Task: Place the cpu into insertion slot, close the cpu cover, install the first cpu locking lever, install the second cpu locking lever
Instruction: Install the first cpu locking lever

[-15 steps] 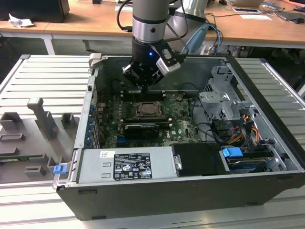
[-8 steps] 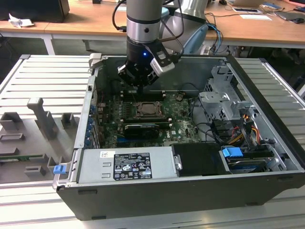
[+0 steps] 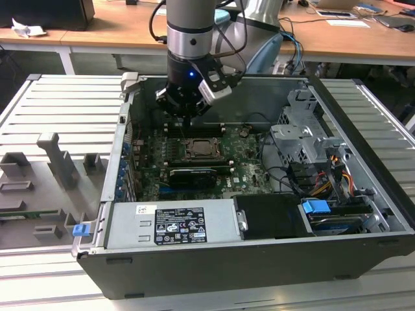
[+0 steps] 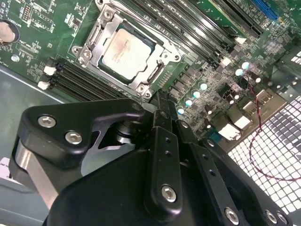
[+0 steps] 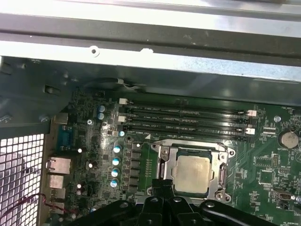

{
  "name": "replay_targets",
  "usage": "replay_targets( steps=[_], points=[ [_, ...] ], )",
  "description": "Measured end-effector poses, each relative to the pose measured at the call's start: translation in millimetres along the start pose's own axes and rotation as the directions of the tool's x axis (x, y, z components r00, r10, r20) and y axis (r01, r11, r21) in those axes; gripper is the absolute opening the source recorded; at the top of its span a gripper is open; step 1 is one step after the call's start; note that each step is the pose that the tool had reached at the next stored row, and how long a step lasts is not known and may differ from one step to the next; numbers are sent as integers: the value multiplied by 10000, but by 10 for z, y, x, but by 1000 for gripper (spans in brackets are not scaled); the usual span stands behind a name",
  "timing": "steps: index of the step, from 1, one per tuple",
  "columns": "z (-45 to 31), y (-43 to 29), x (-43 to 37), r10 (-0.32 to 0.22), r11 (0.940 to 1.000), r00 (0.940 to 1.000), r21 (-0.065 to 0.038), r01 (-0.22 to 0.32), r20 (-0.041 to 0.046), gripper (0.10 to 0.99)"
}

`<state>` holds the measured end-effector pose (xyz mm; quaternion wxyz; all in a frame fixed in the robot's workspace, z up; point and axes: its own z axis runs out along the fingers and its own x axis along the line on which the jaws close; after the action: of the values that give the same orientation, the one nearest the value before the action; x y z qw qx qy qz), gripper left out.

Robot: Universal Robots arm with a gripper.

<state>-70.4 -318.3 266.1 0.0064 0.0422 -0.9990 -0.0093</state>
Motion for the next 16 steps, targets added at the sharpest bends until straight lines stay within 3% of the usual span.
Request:
replay_targets(
  steps=[10,16],
  points=[
    [2,9,106,0,10000,10000,-6,0,-1,106],
    [22,40,304,-1,10000,10000,-7,1,7,106]
  ],
)
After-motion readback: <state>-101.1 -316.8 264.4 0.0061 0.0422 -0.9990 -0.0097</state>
